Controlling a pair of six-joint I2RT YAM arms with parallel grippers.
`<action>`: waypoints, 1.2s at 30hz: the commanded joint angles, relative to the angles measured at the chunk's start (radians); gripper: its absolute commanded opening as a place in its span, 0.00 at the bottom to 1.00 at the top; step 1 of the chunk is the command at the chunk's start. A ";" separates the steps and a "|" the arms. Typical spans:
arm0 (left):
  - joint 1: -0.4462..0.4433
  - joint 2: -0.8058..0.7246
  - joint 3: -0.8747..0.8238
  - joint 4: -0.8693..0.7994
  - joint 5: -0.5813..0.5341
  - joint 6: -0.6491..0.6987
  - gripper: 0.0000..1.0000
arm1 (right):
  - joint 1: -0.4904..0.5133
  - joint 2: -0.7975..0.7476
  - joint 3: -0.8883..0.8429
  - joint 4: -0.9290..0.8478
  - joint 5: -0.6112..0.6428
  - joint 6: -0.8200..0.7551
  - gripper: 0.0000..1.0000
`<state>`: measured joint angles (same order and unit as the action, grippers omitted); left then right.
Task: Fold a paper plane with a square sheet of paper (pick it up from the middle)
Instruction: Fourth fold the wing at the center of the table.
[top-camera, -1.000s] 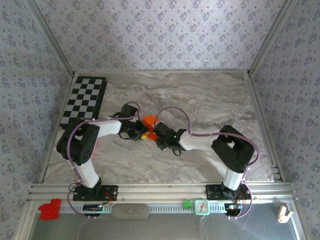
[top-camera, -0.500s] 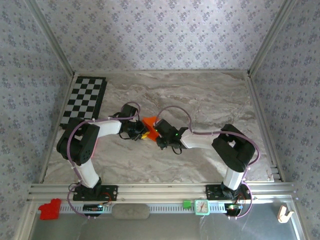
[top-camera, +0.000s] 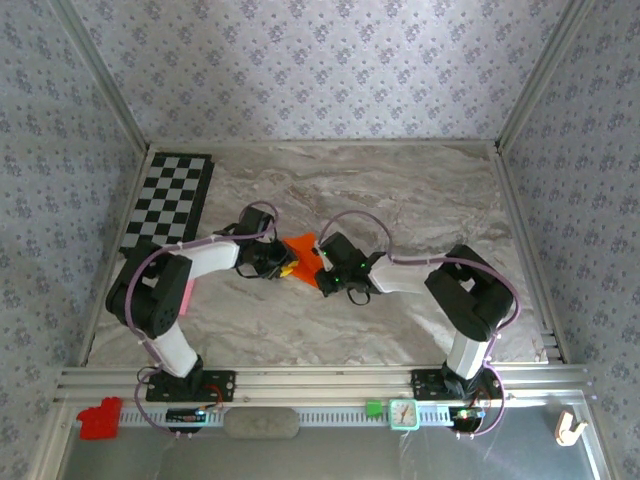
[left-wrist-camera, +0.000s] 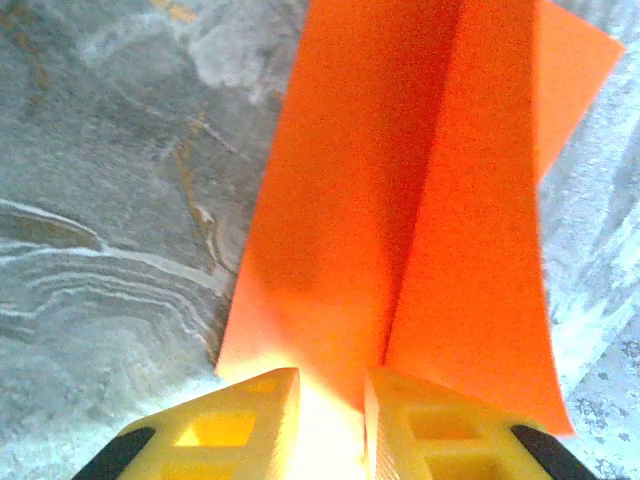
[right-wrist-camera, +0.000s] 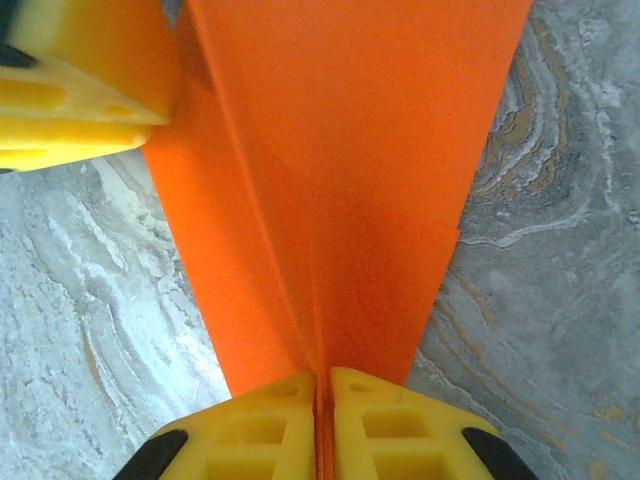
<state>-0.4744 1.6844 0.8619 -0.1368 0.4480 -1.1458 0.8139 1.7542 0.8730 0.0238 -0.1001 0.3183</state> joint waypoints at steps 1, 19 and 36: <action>-0.007 -0.044 -0.036 0.051 0.000 0.001 0.26 | -0.036 0.002 -0.049 0.050 -0.114 0.049 0.10; -0.037 -0.022 -0.069 0.307 0.080 0.061 0.39 | -0.191 0.069 -0.136 0.270 -0.440 0.160 0.09; -0.061 0.069 0.026 0.171 0.056 0.173 0.49 | -0.198 0.081 -0.135 0.265 -0.441 0.159 0.13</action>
<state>-0.5259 1.7344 0.8509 0.0925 0.5083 -1.0100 0.6147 1.7973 0.7521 0.3035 -0.5495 0.4683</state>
